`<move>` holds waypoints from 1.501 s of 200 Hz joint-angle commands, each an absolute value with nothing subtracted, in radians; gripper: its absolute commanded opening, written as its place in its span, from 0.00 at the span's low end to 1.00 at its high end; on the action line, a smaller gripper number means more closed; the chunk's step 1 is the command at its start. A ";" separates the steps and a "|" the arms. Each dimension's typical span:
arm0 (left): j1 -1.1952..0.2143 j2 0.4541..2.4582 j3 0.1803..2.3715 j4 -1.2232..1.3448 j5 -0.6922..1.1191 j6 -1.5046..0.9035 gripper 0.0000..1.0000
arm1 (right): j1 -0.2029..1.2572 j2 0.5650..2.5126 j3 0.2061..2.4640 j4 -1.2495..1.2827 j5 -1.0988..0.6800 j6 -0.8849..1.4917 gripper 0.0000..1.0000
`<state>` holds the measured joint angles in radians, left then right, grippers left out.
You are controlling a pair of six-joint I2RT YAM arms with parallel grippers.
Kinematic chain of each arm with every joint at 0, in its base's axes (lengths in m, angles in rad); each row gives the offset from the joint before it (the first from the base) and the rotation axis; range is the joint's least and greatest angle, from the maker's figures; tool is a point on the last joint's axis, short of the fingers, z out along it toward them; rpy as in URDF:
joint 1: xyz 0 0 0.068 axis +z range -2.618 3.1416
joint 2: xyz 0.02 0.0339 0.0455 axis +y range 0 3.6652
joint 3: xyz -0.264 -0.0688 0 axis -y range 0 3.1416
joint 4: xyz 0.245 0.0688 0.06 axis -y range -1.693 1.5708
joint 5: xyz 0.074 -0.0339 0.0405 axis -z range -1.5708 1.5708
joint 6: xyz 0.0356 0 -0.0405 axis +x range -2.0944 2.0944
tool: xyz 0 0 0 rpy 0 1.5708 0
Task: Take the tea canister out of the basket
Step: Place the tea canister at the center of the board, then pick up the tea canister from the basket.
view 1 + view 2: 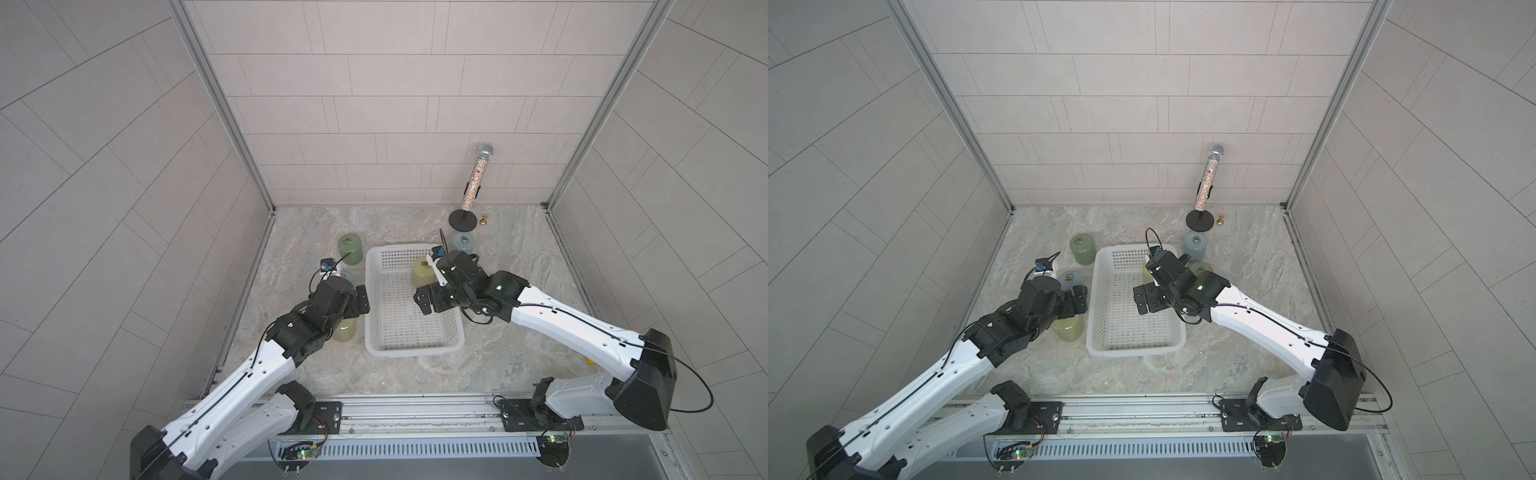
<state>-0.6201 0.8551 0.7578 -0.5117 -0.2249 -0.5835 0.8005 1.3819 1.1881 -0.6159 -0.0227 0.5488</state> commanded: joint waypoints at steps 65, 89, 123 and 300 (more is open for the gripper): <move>-0.618 0.812 0.883 -0.634 0.065 -0.504 1.00 | 0.747 1.633 1.309 -0.590 0.158 0.596 1.00; -0.617 0.807 0.893 -0.661 0.131 -0.496 1.00 | 0.735 1.702 1.355 -0.590 0.164 0.608 1.00; -0.617 0.806 0.910 -0.715 0.182 -0.484 1.00 | 0.717 1.790 1.395 -0.586 0.165 0.627 1.00; -0.618 0.801 0.902 -0.748 0.242 -0.506 1.00 | 0.678 2.000 1.451 -0.423 0.213 0.608 1.00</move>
